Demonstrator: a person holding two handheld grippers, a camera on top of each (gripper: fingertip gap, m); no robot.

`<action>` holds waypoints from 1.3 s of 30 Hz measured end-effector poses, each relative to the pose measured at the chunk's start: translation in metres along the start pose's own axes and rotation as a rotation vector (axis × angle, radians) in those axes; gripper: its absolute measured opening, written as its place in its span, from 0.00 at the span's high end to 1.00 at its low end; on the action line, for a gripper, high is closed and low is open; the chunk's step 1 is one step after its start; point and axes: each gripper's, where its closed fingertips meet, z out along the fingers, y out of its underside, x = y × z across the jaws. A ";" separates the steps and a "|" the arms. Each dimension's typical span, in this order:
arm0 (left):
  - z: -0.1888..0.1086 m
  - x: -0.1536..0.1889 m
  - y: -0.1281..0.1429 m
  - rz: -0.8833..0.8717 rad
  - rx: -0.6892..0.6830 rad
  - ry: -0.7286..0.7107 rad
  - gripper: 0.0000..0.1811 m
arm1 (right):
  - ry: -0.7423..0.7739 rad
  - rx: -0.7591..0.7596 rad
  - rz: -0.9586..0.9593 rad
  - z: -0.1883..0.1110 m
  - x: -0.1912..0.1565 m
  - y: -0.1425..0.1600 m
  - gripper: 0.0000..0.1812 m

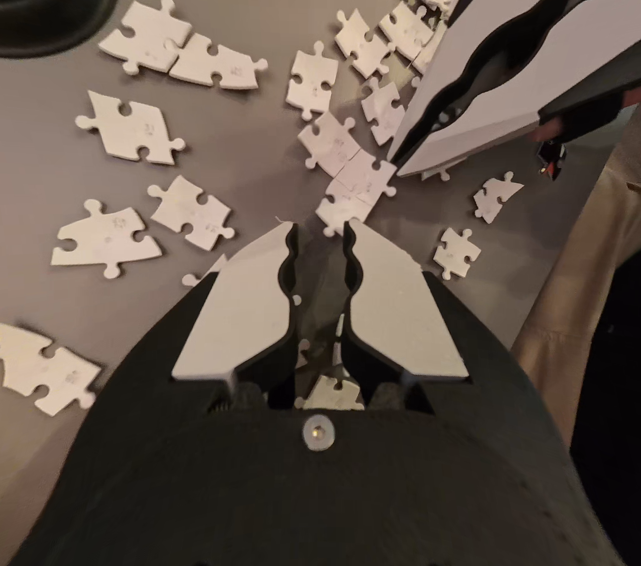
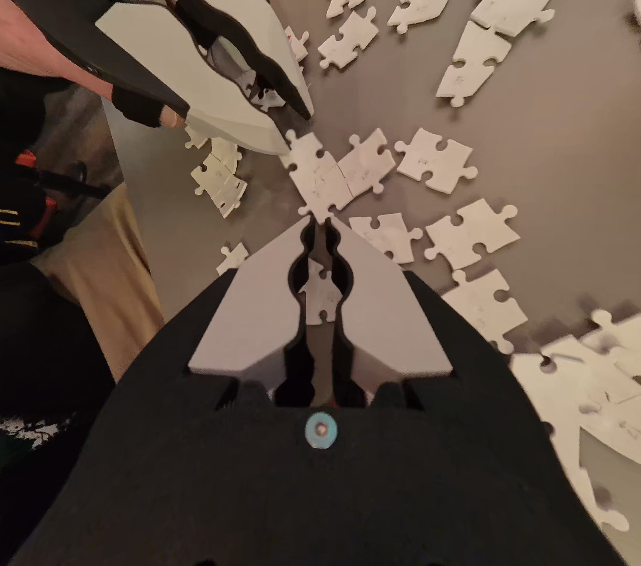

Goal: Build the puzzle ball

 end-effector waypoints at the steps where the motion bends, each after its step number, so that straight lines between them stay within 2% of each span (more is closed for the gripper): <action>1: 0.002 0.002 0.000 -0.011 -0.008 0.012 0.87 | 0.006 -0.013 -0.009 0.002 0.000 0.002 0.99; 6: 0.005 0.007 -0.003 -0.064 -0.016 0.075 0.87 | 0.014 -0.028 -0.034 0.007 -0.001 0.003 1.00; 10: 0.006 0.001 -0.003 -0.111 -0.008 0.076 0.93 | 0.006 -0.028 -0.037 0.007 -0.001 0.003 1.00; 17: -0.003 0.001 -0.013 -0.164 0.093 0.129 0.98 | -0.001 -0.010 -0.054 0.001 -0.006 -0.001 0.99; 22: -0.013 -0.005 -0.011 -0.183 0.116 0.141 0.99 | -0.082 0.001 -0.160 -0.004 -0.039 -0.006 0.97; 29: -0.027 -0.010 -0.002 -0.182 0.097 0.166 0.99 | -0.100 -0.122 -0.319 0.027 -0.081 0.018 0.98; 33: -0.027 -0.010 -0.001 -0.189 0.098 0.186 0.99 | -0.053 -0.133 -0.324 0.037 -0.075 0.020 0.99; 39: -0.024 -0.010 0.003 -0.199 0.087 0.197 0.99 | -0.024 -0.109 -0.269 0.035 -0.062 0.014 1.00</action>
